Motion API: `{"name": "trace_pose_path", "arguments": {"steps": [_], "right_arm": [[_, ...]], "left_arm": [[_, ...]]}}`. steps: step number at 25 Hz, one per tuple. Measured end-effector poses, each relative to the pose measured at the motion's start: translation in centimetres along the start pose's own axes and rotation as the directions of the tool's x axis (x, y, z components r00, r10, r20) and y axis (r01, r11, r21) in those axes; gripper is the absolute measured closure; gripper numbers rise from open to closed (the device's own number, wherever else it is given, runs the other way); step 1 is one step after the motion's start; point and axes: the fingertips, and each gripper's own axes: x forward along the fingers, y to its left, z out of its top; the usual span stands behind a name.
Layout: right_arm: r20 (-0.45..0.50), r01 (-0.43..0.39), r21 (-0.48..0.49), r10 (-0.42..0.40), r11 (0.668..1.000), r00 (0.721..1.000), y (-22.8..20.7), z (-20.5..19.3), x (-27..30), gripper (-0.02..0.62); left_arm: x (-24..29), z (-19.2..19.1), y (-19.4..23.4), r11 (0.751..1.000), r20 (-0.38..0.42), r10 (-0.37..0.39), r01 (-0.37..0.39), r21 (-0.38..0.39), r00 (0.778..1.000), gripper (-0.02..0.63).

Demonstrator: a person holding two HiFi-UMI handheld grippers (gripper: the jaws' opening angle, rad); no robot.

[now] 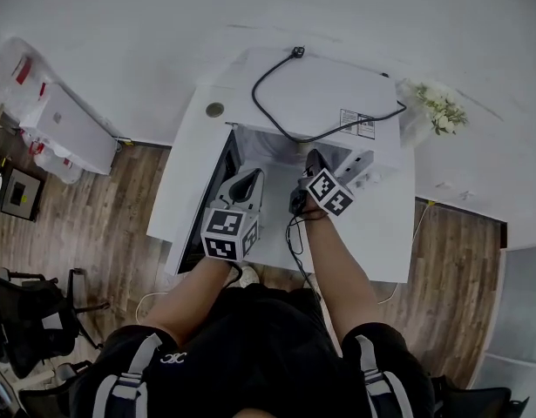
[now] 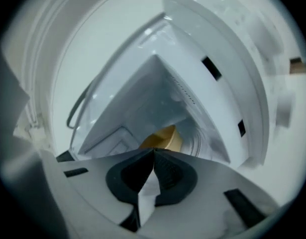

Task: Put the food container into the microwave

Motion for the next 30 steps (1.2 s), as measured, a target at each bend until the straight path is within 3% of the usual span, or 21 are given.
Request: {"name": "trace_pose_path", "arguments": {"steps": [3, 7, 11, 15, 19, 30], "right_arm": [[-0.018, -0.026, -0.217, 0.023, 0.976, 1.000, 1.1, -0.2, -2.4, 0.595], [0.001, -0.108, -0.453, 0.122, 0.885, 0.993, 3.4, 1.8, -6.0, 0.597], [0.033, -0.140, -0.589, 0.198, 0.796, 0.980, 5.5, 5.3, -9.4, 0.597], [0.086, -0.122, -0.658, 0.234, 0.743, 0.968, 6.7, 8.6, -12.9, 0.597], [0.113, -0.122, -0.657, 0.257, 0.744, 0.960, 7.1, 10.6, -15.7, 0.598], [0.139, -0.071, -0.613, 0.196, 0.787, 0.971, 3.8, 12.6, -17.2, 0.598]], "left_arm": [[0.3, 0.3, -0.4, 1.000, 0.008, 0.007, -0.007, -0.009, 1.000, 0.604], [1.2, 0.4, -1.6, 1.000, 0.012, 0.013, -0.013, 0.005, 1.000, 0.604], [2.3, 1.2, -3.2, 1.000, 0.031, 0.011, -0.011, 0.009, 0.999, 0.604], [3.3, 1.9, -5.3, 1.000, 0.046, 0.008, -0.009, 0.028, 0.999, 0.604], [4.3, 2.4, -7.0, 0.999, 0.054, 0.007, -0.010, 0.045, 0.999, 0.604], [5.2, 2.7, -10.5, 0.995, 0.046, -0.011, 0.007, 0.103, 0.999, 0.604]]}}
